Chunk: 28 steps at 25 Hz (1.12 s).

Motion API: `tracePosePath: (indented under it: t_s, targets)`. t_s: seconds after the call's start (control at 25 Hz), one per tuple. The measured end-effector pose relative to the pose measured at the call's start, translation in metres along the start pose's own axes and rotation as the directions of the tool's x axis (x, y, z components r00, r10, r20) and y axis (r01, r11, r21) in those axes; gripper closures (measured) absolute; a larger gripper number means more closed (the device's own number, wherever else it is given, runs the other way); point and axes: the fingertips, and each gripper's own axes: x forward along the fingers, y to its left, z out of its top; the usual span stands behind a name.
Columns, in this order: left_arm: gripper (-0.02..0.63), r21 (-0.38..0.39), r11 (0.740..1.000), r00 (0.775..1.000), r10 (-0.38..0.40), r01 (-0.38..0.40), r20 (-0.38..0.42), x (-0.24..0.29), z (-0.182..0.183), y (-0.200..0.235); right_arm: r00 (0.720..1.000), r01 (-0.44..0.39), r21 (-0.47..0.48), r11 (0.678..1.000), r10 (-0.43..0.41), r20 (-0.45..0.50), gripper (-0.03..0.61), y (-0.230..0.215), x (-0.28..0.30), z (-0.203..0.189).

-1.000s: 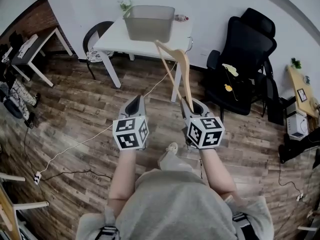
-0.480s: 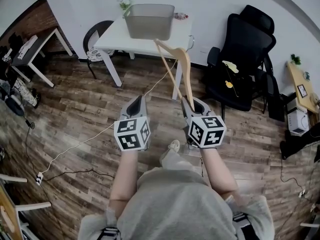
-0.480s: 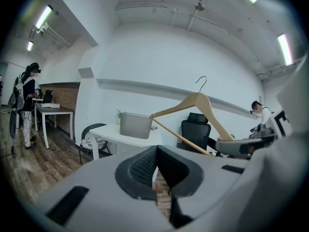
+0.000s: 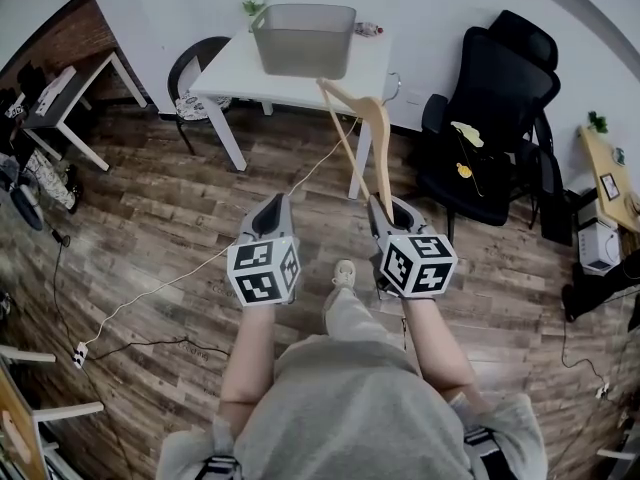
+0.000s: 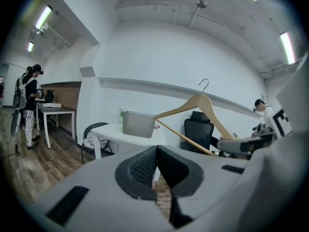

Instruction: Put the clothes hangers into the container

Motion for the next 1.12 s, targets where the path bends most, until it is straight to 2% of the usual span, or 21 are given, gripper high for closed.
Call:
tracePosePath:
  t_s: [0.44,1.12]
  targets:
    - [0.606,-0.003,1.0,1.0,0.028,-0.028,0.006,0.079,0.023,0.031,1.0,-0.013,-0.01,1.0,0.013,0.017,0.541,-0.027,0.075,0.031]
    - [0.606,-0.021,0.998,0.998,0.066,-0.067,-0.007,0.231,0.088,0.065,0.999,-0.051,-0.025,0.998,0.051,0.01,0.541,-0.095,0.213,0.113]
